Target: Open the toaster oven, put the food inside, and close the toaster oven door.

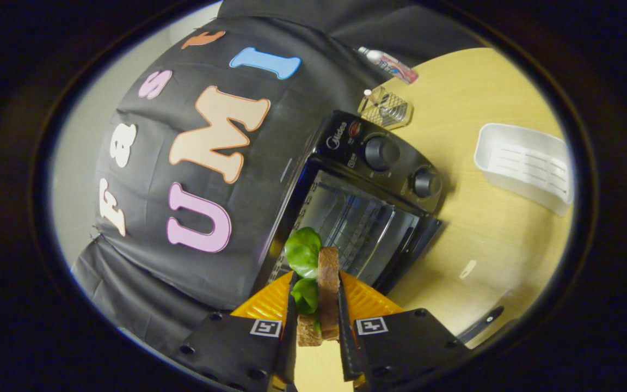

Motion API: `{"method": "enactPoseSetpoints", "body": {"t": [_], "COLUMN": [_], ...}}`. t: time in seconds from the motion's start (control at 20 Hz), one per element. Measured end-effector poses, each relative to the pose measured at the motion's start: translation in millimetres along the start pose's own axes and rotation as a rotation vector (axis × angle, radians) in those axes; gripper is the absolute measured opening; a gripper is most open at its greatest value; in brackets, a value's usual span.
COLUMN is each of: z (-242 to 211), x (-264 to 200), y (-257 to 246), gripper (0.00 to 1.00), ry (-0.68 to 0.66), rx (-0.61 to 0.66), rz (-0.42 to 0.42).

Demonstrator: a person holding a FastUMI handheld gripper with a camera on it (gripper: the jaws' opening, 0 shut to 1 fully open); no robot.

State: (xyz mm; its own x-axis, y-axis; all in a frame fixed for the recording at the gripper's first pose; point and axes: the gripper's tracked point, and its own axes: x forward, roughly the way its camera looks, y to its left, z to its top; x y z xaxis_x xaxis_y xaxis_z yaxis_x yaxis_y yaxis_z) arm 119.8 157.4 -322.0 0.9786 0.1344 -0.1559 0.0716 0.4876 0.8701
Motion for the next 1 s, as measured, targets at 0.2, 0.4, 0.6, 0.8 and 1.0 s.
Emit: {"method": "enactPoseSetpoints", "body": {"t": [0.2,0.4,0.6,0.8,1.0], "z": [-3.1,2.5,13.4,25.7,39.3], "x": [15.8,27.1,33.4,41.9,50.8], "y": [1.4,5.0,9.3,5.8,-1.2], "gripper": [0.35,0.35,0.35,0.37,0.38], "ry": [-0.005,-0.01,0.007,0.026,0.02], "rx": [-0.017,-0.074,-0.196,-0.28,-0.33], "rz": [0.013,0.025,0.042,0.054,0.056]}}
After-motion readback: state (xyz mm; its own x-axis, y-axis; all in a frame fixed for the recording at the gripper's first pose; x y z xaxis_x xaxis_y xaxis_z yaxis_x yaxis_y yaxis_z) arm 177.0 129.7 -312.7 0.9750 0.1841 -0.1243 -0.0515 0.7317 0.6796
